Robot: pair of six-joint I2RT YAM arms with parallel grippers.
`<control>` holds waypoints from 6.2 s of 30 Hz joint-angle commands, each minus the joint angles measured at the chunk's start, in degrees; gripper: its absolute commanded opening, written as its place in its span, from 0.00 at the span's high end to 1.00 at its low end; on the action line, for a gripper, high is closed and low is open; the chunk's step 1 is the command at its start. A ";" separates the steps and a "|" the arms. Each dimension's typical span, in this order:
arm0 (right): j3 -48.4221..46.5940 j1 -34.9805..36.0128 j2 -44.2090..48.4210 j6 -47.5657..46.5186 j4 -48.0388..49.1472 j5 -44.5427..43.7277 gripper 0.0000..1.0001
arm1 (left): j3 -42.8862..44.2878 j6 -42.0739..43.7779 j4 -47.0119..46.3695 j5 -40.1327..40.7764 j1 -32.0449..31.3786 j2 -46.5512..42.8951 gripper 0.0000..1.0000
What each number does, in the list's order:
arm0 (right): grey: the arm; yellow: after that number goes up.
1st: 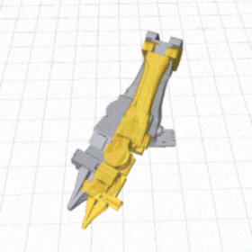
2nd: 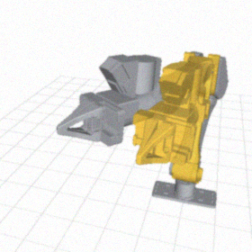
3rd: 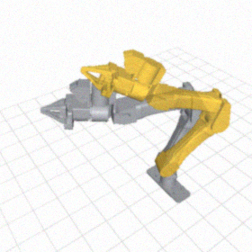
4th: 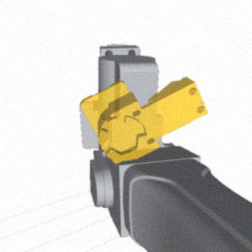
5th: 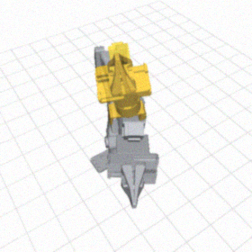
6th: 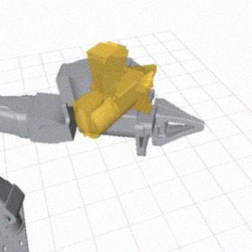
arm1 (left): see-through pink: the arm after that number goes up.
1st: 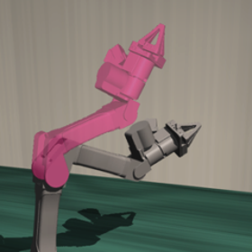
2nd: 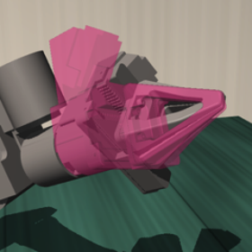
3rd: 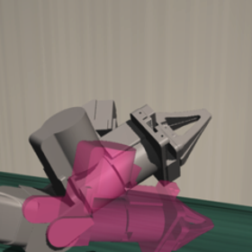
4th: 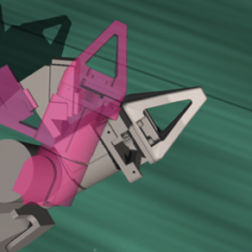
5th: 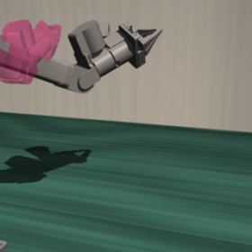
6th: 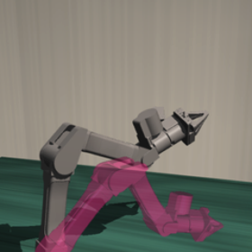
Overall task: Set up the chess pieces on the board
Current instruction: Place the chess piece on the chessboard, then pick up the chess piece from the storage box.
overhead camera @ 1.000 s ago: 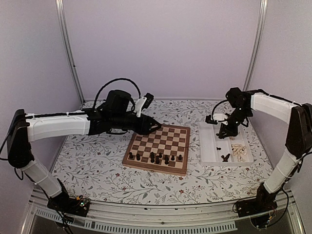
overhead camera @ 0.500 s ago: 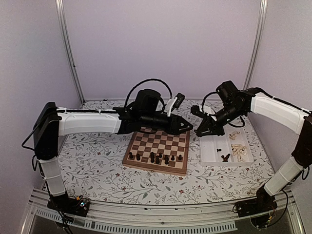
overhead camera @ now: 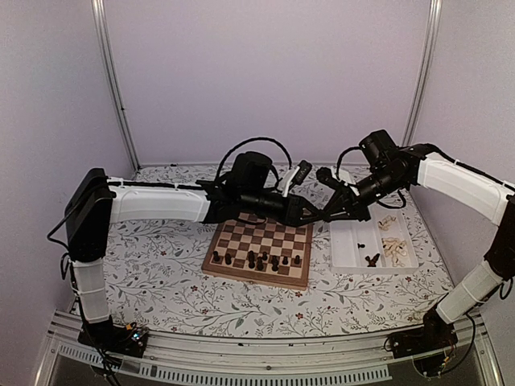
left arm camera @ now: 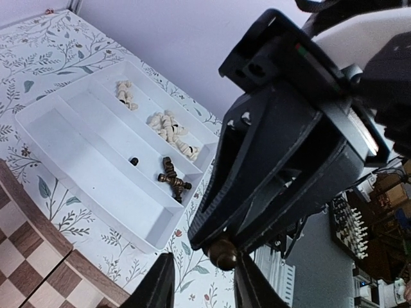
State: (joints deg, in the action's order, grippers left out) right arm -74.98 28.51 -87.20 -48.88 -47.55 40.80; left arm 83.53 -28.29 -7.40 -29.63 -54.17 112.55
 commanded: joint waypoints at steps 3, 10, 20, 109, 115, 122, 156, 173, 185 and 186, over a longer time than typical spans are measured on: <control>0.45 0.75 1.42 0.24 0.76 1.57 0.88 | 1.77 -0.06 -1.39 -1.48 -0.93 1.47 0.72; 1.00 1.19 1.25 -0.33 1.02 1.00 0.88 | 1.04 -0.56 -3.87 -4.86 -0.85 0.90 0.68; 1.49 1.79 1.22 -0.42 2.08 0.25 0.88 | 0.60 -4.40 -7.89 -10.14 -0.50 2.07 0.81; 14.78 -16.54 4.43 4.96 14.50 14.78 0.36 | -16.70 15.52 40.13 20.93 6.19 -15.75 0.87; 14.67 -16.52 3.82 4.89 14.42 14.66 0.36 | -16.20 15.92 40.27 20.82 6.45 -13.71 0.87; 14.62 -16.48 3.44 4.63 14.05 14.66 0.36 | -15.64 16.11 39.77 20.54 6.51 -12.30 0.83; 18.24 -17.69 -1.39 -2.82 6.09 -16.88 0.60 | -4.69 19.02 27.27 21.14 6.28 -25.24 0.56; 17.29 -19.03 -14.66 -10.81 12.99 -24.80 0.61 | 0.12 21.55 18.48 13.34 6.12 -15.66 0.54; 18.55 -19.02 -16.98 -15.35 10.22 -22.06 0.73 | 0.95 21.25 18.47 11.02 6.43 -13.68 0.54; 19.13 -19.02 -16.50 -15.73 10.18 -21.72 0.74 | 1.05 20.92 18.42 10.75 6.37 -13.57 0.54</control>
State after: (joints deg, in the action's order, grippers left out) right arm -57.84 9.56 -101.71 -61.65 -35.70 18.81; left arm 82.89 -7.25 11.66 -17.12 -48.21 97.65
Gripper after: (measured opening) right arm 0.281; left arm 0.459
